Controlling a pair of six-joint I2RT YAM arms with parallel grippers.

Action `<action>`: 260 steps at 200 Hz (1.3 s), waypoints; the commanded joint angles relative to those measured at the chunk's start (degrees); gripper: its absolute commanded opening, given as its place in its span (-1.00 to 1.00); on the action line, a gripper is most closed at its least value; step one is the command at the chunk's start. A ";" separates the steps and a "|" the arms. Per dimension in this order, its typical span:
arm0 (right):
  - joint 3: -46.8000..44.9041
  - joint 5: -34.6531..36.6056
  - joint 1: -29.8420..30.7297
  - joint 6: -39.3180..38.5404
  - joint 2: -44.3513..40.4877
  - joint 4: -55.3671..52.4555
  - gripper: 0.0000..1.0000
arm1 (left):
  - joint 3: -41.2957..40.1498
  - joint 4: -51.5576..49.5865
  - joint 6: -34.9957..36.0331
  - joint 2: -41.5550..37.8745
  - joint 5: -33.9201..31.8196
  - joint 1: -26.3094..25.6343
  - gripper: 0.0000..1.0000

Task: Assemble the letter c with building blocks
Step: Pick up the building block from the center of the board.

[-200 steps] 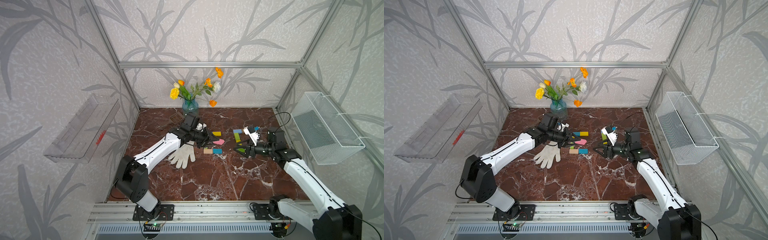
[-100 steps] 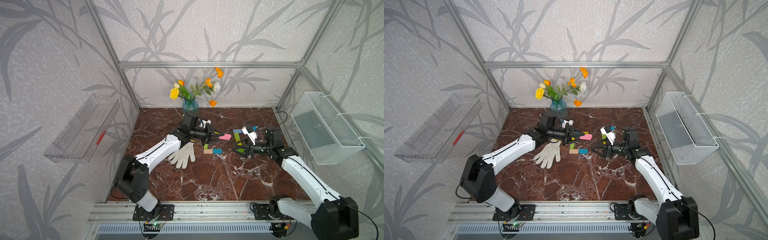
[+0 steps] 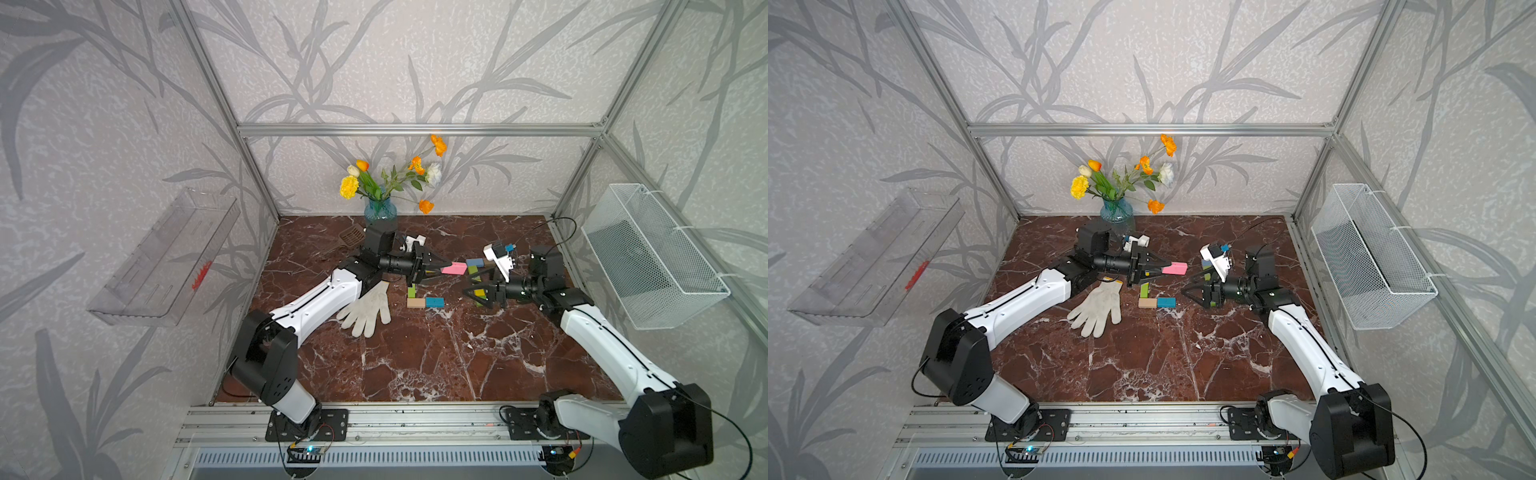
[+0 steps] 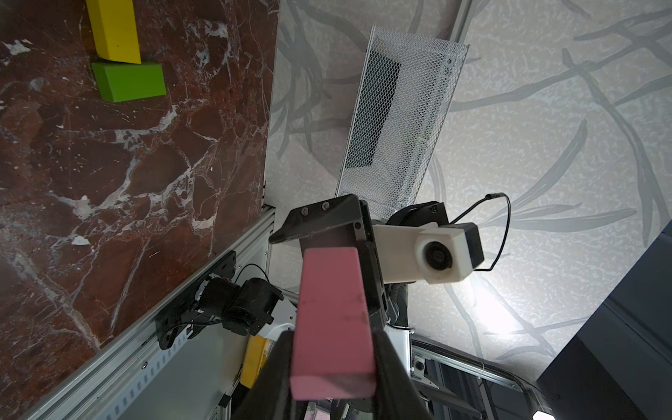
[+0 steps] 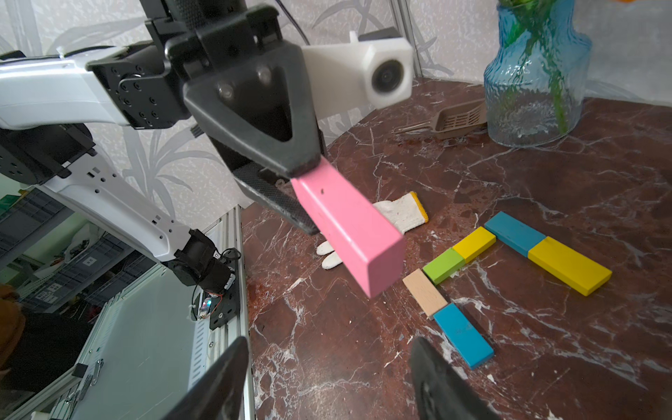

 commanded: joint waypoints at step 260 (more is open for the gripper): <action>4.86 -12.38 -2.81 -2.78 5.58 4.94 -0.58 | -4.12 12.43 -7.47 1.98 1.29 -2.01 -0.45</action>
